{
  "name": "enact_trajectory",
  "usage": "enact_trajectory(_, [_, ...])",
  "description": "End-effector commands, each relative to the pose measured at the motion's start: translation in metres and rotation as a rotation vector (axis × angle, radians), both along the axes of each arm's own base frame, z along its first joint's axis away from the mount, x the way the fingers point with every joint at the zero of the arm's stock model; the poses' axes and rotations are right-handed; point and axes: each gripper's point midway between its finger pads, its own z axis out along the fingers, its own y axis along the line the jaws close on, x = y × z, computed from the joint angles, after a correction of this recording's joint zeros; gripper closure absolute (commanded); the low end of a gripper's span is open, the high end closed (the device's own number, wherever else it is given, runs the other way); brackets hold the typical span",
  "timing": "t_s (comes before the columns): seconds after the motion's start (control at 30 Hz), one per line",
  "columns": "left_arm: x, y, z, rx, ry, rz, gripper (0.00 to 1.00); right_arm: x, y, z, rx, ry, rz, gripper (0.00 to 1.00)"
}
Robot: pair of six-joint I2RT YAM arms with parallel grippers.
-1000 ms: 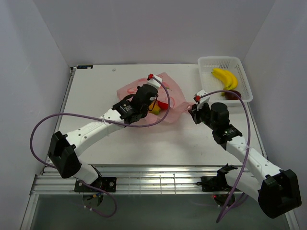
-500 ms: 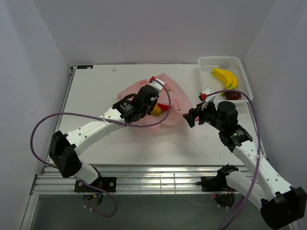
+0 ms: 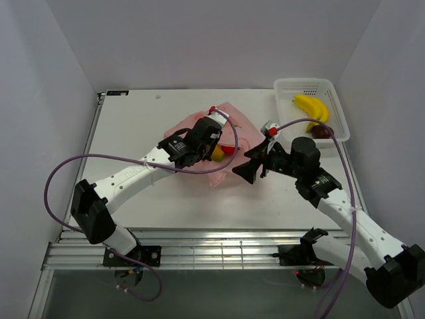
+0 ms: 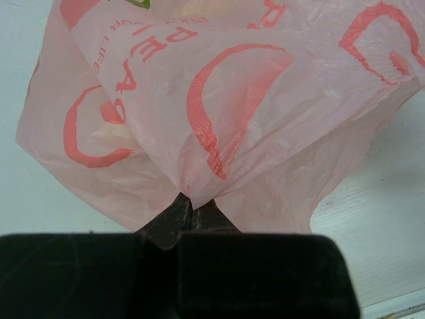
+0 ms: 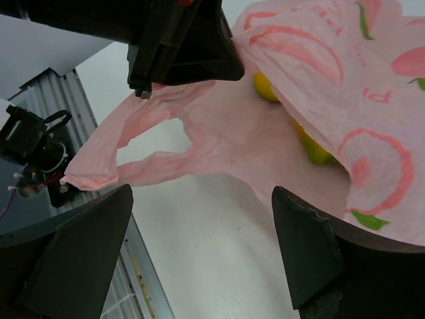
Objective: Take the fake fruits out of the plastic bag
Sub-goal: Take out the fake fruit from the plastic bag.
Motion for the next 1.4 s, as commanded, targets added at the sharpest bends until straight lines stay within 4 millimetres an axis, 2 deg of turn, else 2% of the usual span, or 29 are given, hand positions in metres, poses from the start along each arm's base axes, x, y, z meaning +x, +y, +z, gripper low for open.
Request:
enact_trajectory(0.0, [-0.002, -0.008, 0.027, -0.086, -0.023, -0.012, 1.0, 0.008, 0.026, 0.014, 0.048, 0.006, -0.005, 0.1])
enact_trajectory(0.03, [-0.003, -0.009, 0.027, -0.091, -0.018, -0.018, 1.0, 0.007, 0.035, 0.013, 0.041, 0.013, -0.008, 0.1])
enact_trajectory(0.07, [-0.003, -0.01, 0.027, -0.094, -0.016, -0.019, 1.0, 0.024, 0.037, -0.001, 0.02, 0.065, -0.093, 0.1])
enact_trajectory(0.1, [-0.003, -0.01, 0.028, -0.097, -0.017, -0.02, 1.0, 0.031, 0.041, -0.005, 0.021, 0.083, -0.13, 0.1])
enact_trajectory(0.13, [-0.004, -0.01, 0.026, -0.094, -0.015, -0.02, 1.0, 0.04, 0.046, -0.018, 0.005, 0.128, -0.176, 0.1])
enact_trajectory(0.2, [-0.004, -0.01, 0.025, -0.094, -0.009, -0.023, 1.0, 0.06, 0.043, -0.028, 0.018, 0.175, -0.3, 0.1])
enact_trajectory(0.23, [-0.005, -0.011, 0.024, -0.095, -0.006, -0.026, 1.0, 0.069, 0.044, -0.04, 0.01, 0.213, -0.356, 0.1])
enact_trajectory(0.33, [-0.006, -0.011, 0.022, -0.092, -0.002, -0.029, 1.0, 0.09, 0.039, -0.04, 0.085, 0.248, -0.494, 0.1])
enact_trajectory(0.5, [-0.008, -0.013, 0.02, -0.103, 0.007, -0.041, 1.0, 0.099, 0.033, -0.051, 0.122, 0.282, -0.574, 0.1])
enact_trajectory(0.53, [-0.009, -0.015, 0.022, -0.115, 0.008, -0.047, 1.0, 0.105, 0.03, -0.061, 0.107, 0.292, -0.618, 0.1])
enact_trajectory(0.67, [-0.015, -0.024, 0.026, -0.16, 0.029, -0.088, 1.0, 0.117, 0.027, -0.078, 0.098, 0.288, -0.693, 0.1])
enact_trajectory(0.7, [-0.015, -0.026, 0.027, -0.167, 0.032, -0.089, 1.0, 0.12, 0.027, -0.077, 0.107, 0.278, -0.707, 0.1])
enact_trajectory(0.93, [-0.018, -0.037, 0.025, -0.209, 0.063, -0.112, 1.0, 0.131, 0.026, -0.103, 0.067, 0.207, -0.808, 0.1])
enact_trajectory(1.0, [-0.019, -0.038, 0.024, -0.216, 0.068, -0.113, 1.0, 0.138, 0.021, -0.106, 0.068, 0.189, -0.851, 0.1])
enact_trajectory(1.13, [-0.016, -0.039, 0.033, -0.251, 0.05, -0.092, 1.0, 0.147, 0.025, -0.111, 0.048, 0.124, -0.843, 0.1])
enact_trajectory(1.2, [-0.01, -0.037, 0.04, -0.271, 0.025, -0.041, 1.0, 0.141, 0.027, -0.113, 0.035, 0.121, -0.819, 0.1])
enact_trajectory(1.37, [0.003, -0.031, 0.048, -0.283, -0.004, 0.068, 1.0, 0.116, 0.027, -0.091, 0.059, 0.036, -0.735, 0.1])
